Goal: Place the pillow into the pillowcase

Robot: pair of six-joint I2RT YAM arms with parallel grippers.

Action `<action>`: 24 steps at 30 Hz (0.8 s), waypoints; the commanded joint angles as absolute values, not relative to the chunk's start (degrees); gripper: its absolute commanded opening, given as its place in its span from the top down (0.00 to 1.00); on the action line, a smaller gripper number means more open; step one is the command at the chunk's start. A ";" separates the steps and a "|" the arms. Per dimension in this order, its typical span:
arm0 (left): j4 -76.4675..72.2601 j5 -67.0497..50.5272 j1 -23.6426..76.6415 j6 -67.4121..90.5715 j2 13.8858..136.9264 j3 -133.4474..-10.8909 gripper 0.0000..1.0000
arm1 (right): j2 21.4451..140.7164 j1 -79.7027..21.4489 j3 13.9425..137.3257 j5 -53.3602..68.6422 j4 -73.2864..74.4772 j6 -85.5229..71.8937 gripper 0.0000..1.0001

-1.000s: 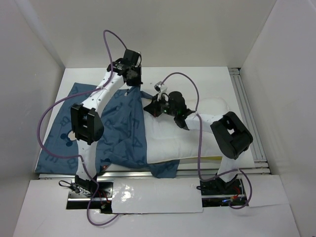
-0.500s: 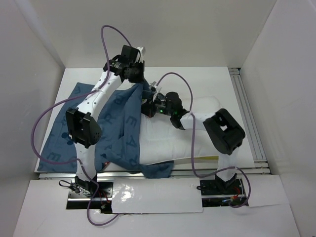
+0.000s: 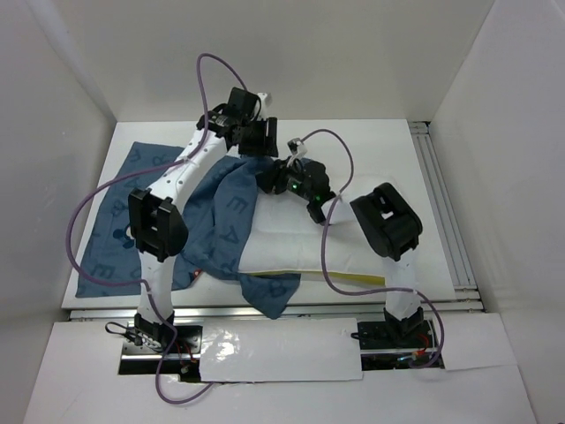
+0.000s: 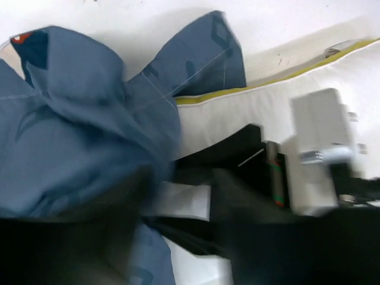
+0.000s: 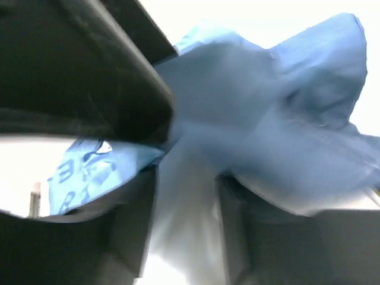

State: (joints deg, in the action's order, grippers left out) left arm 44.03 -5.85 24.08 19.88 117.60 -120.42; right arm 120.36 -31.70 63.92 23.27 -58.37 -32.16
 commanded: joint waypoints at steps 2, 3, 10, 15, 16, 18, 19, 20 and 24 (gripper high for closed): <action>43.59 -5.45 22.60 22.15 119.09 -126.21 0.11 | 109.79 -31.11 61.70 16.63 -45.22 -30.51 0.37; 43.59 -5.45 21.89 22.15 117.87 -126.21 0.00 | 106.64 -30.50 61.70 14.70 -40.65 -29.89 0.33; 43.07 -3.26 21.27 24.52 109.35 -118.50 0.00 | 94.86 -30.50 60.11 2.30 -14.53 -27.00 0.16; 43.07 6.12 22.58 32.22 92.78 -94.74 0.00 | 86.06 -32.51 58.71 1.05 1.47 -14.81 0.13; 43.07 7.98 23.89 34.26 89.85 -90.48 0.00 | 83.09 -34.35 58.71 1.05 4.37 -13.29 0.13; 43.07 9.93 25.57 38.30 84.40 -82.13 0.02 | 80.17 -37.16 58.18 1.05 10.88 -10.30 0.13; 43.07 9.93 27.40 42.32 79.15 -73.91 0.04 | 78.76 -40.48 57.66 1.05 12.29 -7.93 0.13; 42.37 9.93 28.47 43.67 76.67 -70.09 0.05 | 76.14 -42.08 56.53 -0.69 13.17 -7.39 0.13; 41.84 8.71 33.56 51.49 64.36 -55.84 0.05 | 72.95 -49.12 55.28 0.62 17.65 -4.84 0.12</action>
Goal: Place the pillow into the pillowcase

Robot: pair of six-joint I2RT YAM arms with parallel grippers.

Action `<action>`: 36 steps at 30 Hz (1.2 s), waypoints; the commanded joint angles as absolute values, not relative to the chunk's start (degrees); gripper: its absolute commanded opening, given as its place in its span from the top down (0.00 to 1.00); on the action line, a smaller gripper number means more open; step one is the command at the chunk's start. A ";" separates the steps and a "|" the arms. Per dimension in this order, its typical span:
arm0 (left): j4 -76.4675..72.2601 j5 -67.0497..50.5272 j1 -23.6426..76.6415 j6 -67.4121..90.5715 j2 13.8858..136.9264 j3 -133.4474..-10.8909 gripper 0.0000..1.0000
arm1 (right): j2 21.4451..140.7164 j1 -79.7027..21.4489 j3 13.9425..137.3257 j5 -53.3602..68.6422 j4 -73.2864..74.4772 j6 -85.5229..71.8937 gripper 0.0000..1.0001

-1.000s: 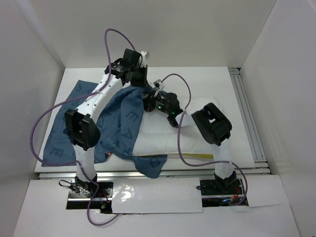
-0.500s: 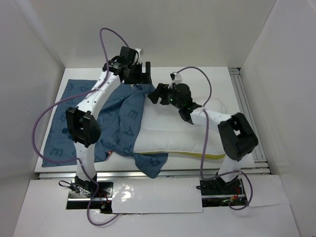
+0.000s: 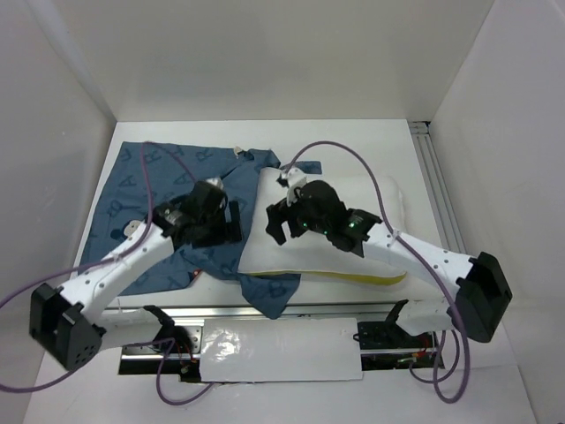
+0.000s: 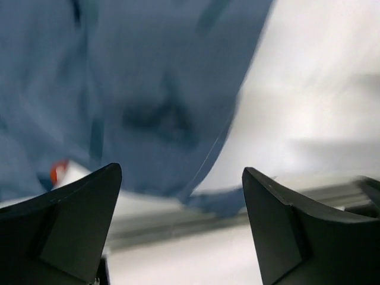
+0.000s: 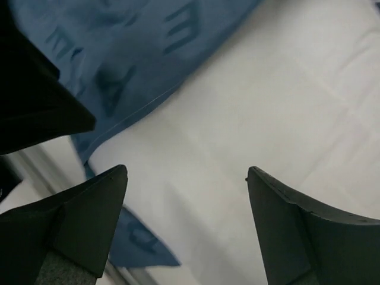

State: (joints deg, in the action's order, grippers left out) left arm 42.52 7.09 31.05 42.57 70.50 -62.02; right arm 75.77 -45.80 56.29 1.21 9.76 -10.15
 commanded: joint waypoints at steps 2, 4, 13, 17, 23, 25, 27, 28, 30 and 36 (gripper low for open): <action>42.36 8.70 36.11 55.87 59.35 -49.00 0.05 | 72.95 -52.02 54.59 -0.69 18.98 -4.31 0.05; 41.66 8.70 39.72 58.43 53.89 -45.28 0.00 | 73.56 -56.76 54.05 -5.61 20.12 -3.08 0.05; 22.87 1.85 45.61 58.53 52.65 -31.82 0.00 | 82.70 -64.86 57.39 -16.70 19.42 2.19 0.01; 17.32 1.32 46.23 59.06 55.62 -27.44 0.06 | 83.85 -63.55 55.03 -16.17 16.71 1.58 0.00; 10.74 1.85 46.23 59.59 60.72 -26.11 0.29 | 87.18 -59.60 51.24 -8.54 8.53 1.06 0.07; 10.72 2.45 46.23 60.12 64.05 -27.15 0.47 | 88.32 -59.59 51.77 -6.95 7.21 1.05 0.19; 13.78 2.99 46.75 60.64 66.08 -29.16 0.70 | 88.33 -59.59 51.77 -6.33 5.55 0.53 0.38; 14.67 3.77 46.76 60.64 66.88 -29.88 0.84 | 87.20 -59.59 50.81 -6.33 2.58 0.01 0.53; 16.17 5.18 48.59 60.64 68.02 -32.07 1.00 | 86.32 -59.59 50.19 -7.64 -0.43 -2.18 0.90; 16.88 7.38 58.17 60.12 65.04 -38.22 1.00 | 84.99 -62.22 53.52 -16.94 -10.71 -7.38 1.00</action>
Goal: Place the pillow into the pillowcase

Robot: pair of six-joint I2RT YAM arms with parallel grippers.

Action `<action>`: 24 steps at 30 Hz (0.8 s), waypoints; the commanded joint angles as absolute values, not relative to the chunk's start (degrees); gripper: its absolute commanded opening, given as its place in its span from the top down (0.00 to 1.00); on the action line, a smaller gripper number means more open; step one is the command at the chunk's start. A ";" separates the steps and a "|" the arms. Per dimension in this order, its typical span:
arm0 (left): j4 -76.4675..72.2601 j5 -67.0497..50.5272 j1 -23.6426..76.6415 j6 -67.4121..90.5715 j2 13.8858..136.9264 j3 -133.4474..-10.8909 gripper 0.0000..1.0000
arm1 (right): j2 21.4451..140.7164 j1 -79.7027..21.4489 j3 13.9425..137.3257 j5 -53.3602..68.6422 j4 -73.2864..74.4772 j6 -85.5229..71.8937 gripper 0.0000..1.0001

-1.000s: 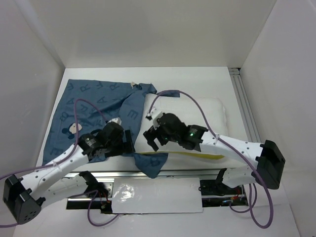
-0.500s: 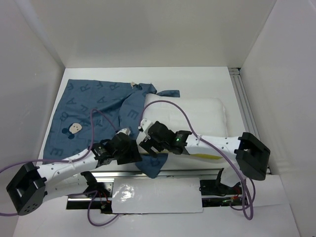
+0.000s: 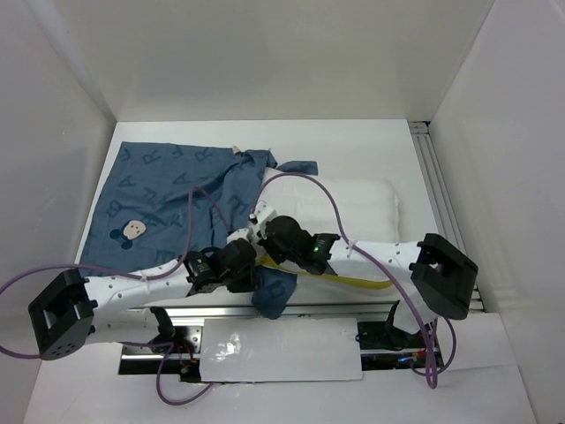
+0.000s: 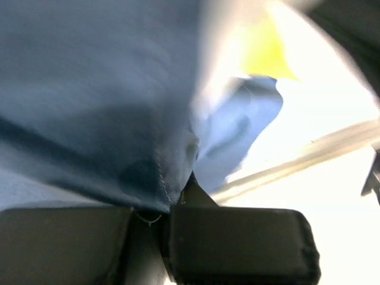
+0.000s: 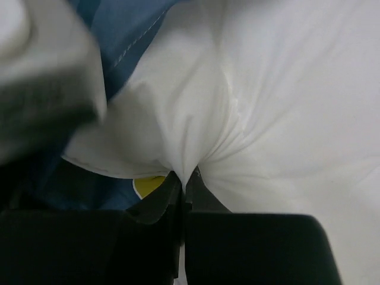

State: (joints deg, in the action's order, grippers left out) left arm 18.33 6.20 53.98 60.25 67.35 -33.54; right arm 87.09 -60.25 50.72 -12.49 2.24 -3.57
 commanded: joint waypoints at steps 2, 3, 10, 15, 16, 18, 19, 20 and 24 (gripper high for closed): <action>18.27 7.38 62.30 59.51 65.04 -40.16 1.00 | 86.13 -62.93 57.12 -22.05 -12.12 -8.17 1.00; 18.80 6.16 63.27 58.98 65.04 -42.17 1.00 | 86.83 -62.93 58.35 -23.45 -12.13 -9.30 1.00; 21.27 2.31 70.05 57.57 71.89 -46.85 1.00 | 90.35 -62.15 65.30 -26.73 -11.86 -17.29 1.00; 19.07 1.75 70.58 58.09 71.90 -46.85 1.00 | 89.82 -60.21 59.25 -16.99 -13.18 -22.84 1.00; 19.07 2.37 70.58 58.10 70.15 -46.85 1.00 | 89.22 -60.21 57.59 -14.61 -14.23 -23.55 1.00; 18.46 3.86 70.58 58.10 67.95 -46.85 1.00 | 88.60 -60.21 51.96 -7.26 -17.12 -24.34 0.97; 17.94 3.87 70.58 57.23 66.81 -46.85 1.00 | 88.59 -60.21 50.12 -4.86 -20.97 -24.95 0.94; 17.41 4.65 70.58 56.52 64.88 -46.85 1.00 | 88.59 -60.21 48.36 -2.22 -23.18 -25.48 0.88; 17.22 4.48 70.58 55.37 63.63 -47.37 0.77 | 87.73 -58.89 45.44 3.16 -25.93 -25.59 0.74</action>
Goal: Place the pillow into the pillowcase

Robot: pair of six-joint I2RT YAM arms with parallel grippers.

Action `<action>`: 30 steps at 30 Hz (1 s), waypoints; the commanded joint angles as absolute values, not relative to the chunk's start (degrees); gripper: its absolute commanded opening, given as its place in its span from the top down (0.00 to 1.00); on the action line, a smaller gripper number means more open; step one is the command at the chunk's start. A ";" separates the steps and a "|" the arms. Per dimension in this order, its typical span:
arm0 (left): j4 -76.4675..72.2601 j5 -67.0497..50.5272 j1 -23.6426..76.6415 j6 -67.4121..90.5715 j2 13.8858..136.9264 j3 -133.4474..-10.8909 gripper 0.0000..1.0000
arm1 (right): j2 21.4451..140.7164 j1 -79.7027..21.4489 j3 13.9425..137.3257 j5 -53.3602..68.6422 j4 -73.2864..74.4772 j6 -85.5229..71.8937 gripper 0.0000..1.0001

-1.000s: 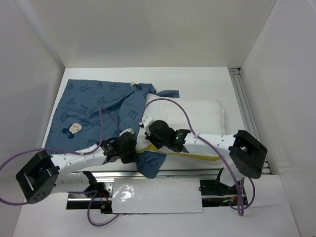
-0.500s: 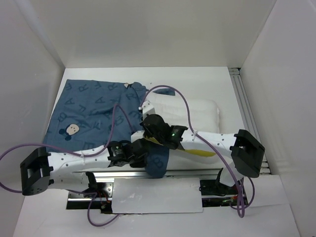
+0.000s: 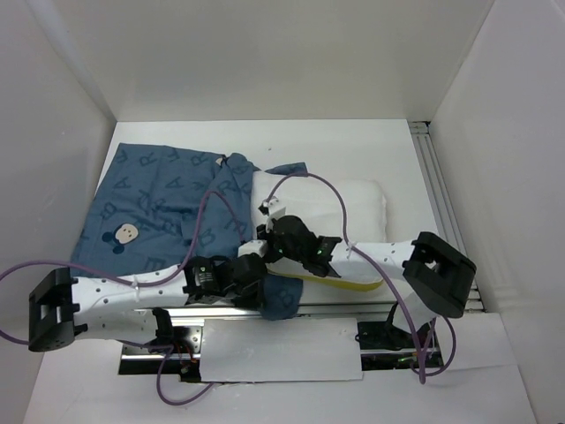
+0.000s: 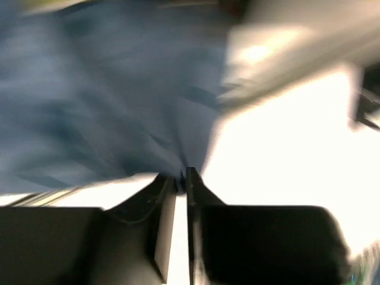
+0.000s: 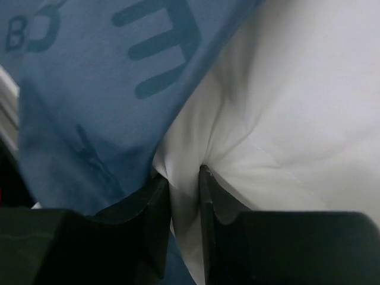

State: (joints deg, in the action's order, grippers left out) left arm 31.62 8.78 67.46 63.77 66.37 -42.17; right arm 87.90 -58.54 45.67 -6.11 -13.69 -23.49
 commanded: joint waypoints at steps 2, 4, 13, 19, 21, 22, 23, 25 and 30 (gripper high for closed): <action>19.06 4.48 70.58 55.37 64.42 -48.60 0.70 | 86.23 -58.89 46.22 3.16 -22.16 -23.56 0.62; 24.94 5.97 70.58 55.37 64.95 -51.32 0.61 | 83.52 -58.89 47.80 1.77 -18.74 -21.10 0.49; 44.01 19.39 70.58 59.93 64.59 -64.04 0.02 | 71.46 -55.11 49.57 -8.86 2.35 -24.94 0.09; 52.03 22.33 56.81 57.05 71.09 -74.25 0.00 | 67.59 -46.69 51.23 -12.66 8.96 -23.55 0.06; 51.34 20.75 48.31 52.67 75.56 -78.12 0.00 | 68.81 -41.26 53.07 -7.33 8.96 -20.05 0.05; 50.46 20.74 45.56 50.82 77.41 -79.61 0.00 | 69.51 -39.57 53.69 -5.56 8.96 -18.73 0.05; 50.45 20.74 43.18 47.76 79.43 -83.11 0.00 | 70.48 -37.98 54.40 -3.80 8.18 -15.33 0.05; 50.45 20.74 37.46 44.40 87.05 -87.69 0.00 | 74.15 -33.76 56.76 0.76 7.65 -12.32 0.05; 51.84 26.53 33.58 31.86 104.56 -105.76 0.03 | 82.95 -28.66 64.06 9.48 6.33 0.59 0.04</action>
State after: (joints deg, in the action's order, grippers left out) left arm 50.37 22.31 34.13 42.52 98.15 -97.86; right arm 79.48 -29.78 59.16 1.74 6.79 -9.87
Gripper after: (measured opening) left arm 0.977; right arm 0.957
